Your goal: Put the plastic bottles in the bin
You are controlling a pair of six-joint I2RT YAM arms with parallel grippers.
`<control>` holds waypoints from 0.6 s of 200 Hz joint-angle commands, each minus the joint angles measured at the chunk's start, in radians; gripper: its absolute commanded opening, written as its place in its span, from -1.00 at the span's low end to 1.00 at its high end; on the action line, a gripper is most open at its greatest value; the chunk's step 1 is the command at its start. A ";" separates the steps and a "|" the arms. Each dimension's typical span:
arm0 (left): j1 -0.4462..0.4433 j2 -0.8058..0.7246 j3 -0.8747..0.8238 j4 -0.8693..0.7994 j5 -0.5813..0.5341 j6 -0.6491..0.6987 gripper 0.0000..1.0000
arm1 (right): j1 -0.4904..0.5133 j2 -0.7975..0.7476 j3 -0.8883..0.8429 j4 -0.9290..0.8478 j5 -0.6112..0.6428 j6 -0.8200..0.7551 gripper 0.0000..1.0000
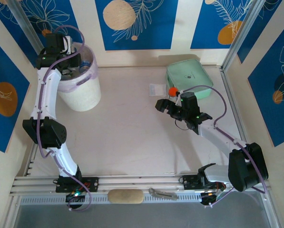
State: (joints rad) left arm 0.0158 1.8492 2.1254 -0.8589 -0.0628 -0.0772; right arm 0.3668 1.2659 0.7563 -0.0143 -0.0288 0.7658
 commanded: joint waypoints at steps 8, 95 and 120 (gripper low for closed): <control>0.011 -0.008 0.023 -0.026 -0.011 0.002 0.29 | -0.005 -0.042 -0.023 -0.013 0.015 -0.007 0.98; 0.010 -0.122 0.007 0.015 0.071 -0.038 0.99 | -0.006 -0.053 -0.022 -0.022 0.026 -0.015 0.98; 0.010 -0.225 -0.105 0.110 0.148 -0.063 0.99 | -0.020 -0.057 -0.010 -0.053 0.051 -0.036 0.98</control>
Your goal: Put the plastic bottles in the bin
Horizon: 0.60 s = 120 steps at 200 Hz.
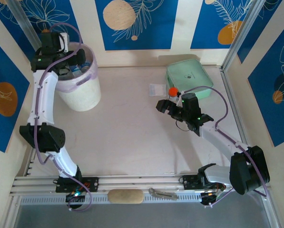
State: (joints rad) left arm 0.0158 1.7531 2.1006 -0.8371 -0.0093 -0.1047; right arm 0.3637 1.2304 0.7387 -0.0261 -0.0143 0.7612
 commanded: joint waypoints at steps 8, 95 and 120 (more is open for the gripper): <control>0.010 -0.173 -0.145 0.146 0.127 -0.051 0.99 | -0.028 -0.025 0.009 -0.049 0.042 -0.040 0.98; 0.007 -0.649 -1.096 0.823 0.321 -0.276 0.99 | -0.219 -0.042 0.030 -0.108 0.147 -0.209 0.98; -0.012 -0.674 -1.261 0.855 0.307 -0.291 0.99 | -0.242 -0.034 0.020 -0.064 0.195 -0.323 0.98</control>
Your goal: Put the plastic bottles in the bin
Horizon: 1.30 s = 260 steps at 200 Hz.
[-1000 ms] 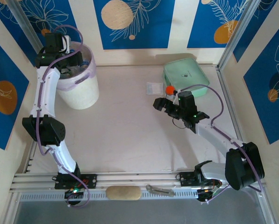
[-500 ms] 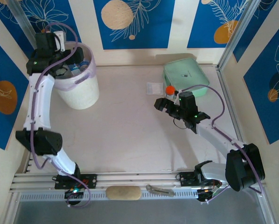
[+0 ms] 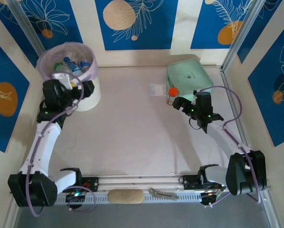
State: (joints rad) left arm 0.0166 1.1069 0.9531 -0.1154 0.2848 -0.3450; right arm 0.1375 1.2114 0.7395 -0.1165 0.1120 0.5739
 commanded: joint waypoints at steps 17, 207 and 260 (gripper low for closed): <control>-0.045 -0.040 -0.208 0.155 -0.049 -0.037 0.99 | -0.023 -0.002 -0.001 0.071 0.103 -0.199 0.98; -0.233 0.254 -0.520 0.737 -0.591 0.402 0.99 | -0.072 0.277 -0.132 0.541 0.163 -0.456 0.98; -0.232 0.304 -0.550 0.855 -0.562 0.464 0.99 | -0.085 0.297 -0.214 0.726 0.170 -0.460 0.98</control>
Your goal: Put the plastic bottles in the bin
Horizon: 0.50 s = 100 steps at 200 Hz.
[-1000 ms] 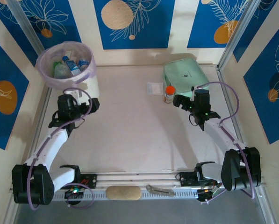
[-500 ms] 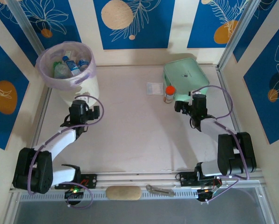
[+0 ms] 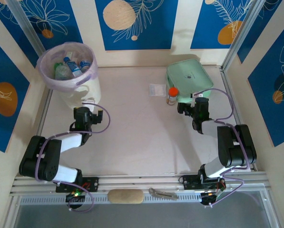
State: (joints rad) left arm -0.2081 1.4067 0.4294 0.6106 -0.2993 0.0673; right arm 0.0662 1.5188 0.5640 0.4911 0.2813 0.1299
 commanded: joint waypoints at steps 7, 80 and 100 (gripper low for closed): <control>-0.007 0.005 -0.037 0.158 0.029 0.064 0.99 | -0.018 -0.017 -0.045 0.122 -0.010 -0.012 0.98; 0.020 0.109 -0.146 0.486 -0.002 0.045 0.99 | -0.032 -0.003 -0.170 0.343 0.033 0.027 0.98; 0.064 0.178 -0.137 0.533 0.049 0.011 0.99 | -0.031 0.001 -0.171 0.354 0.039 0.024 0.98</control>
State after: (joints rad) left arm -0.1886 1.5169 0.2787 1.0203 -0.2901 0.1108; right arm 0.0345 1.5238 0.3840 0.7876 0.2920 0.1478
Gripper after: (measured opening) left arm 0.993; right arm 0.991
